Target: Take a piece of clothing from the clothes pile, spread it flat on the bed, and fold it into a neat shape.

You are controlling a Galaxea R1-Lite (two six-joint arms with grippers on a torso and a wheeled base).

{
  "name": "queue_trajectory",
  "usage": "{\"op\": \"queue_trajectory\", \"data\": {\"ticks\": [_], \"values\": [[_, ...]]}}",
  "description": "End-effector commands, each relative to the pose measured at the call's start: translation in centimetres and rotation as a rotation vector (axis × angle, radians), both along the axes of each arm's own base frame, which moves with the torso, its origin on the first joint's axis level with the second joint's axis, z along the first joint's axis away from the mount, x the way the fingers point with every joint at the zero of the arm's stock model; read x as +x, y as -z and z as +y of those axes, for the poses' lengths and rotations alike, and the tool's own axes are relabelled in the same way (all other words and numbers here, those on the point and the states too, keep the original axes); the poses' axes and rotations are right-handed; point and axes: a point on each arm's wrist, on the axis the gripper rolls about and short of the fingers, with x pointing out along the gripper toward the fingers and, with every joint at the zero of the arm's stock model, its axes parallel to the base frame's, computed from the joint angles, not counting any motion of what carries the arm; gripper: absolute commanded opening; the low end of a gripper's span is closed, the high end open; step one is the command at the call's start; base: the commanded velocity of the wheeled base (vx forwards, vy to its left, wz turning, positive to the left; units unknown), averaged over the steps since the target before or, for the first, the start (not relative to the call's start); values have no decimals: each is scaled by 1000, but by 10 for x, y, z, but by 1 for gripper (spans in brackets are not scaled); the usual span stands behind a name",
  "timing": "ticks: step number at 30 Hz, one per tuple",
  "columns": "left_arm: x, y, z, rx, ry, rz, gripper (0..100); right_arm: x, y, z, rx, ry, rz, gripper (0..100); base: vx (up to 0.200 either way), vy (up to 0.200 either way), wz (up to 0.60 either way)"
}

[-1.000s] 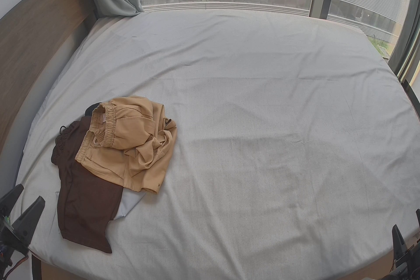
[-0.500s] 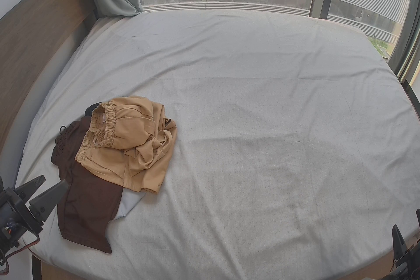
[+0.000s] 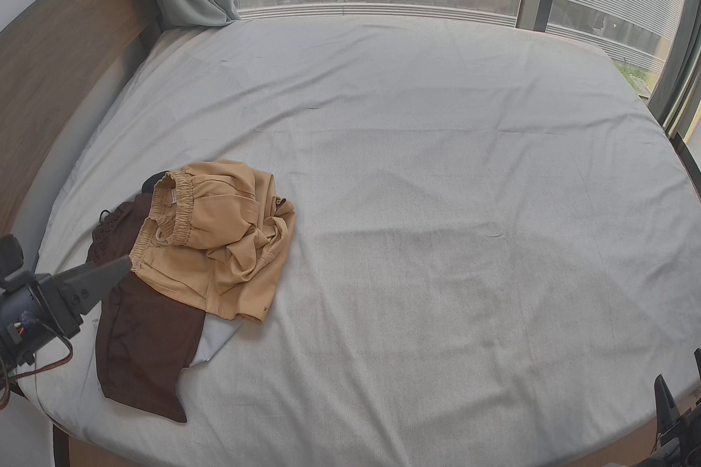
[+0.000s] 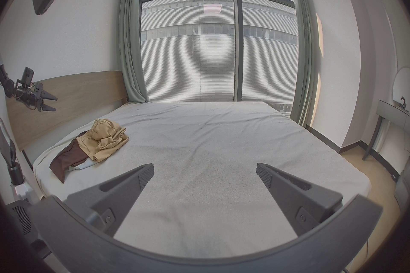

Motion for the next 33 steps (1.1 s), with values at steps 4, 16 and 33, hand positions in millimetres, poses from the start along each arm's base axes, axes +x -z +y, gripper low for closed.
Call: {"op": "queue_trajectory", "data": {"ticks": [4,16,33], "values": [[40,5,15,-20,-41,32,100,0,5,0,0,-1,4,100,0,0,0],[77,17,26,-40,-17,55,100,0,5,0,0,-1,6,100,0,0,0],[142,43,39,-52,-5,45,100,0,5,0,0,-2,4,100,0,0,0]]}}
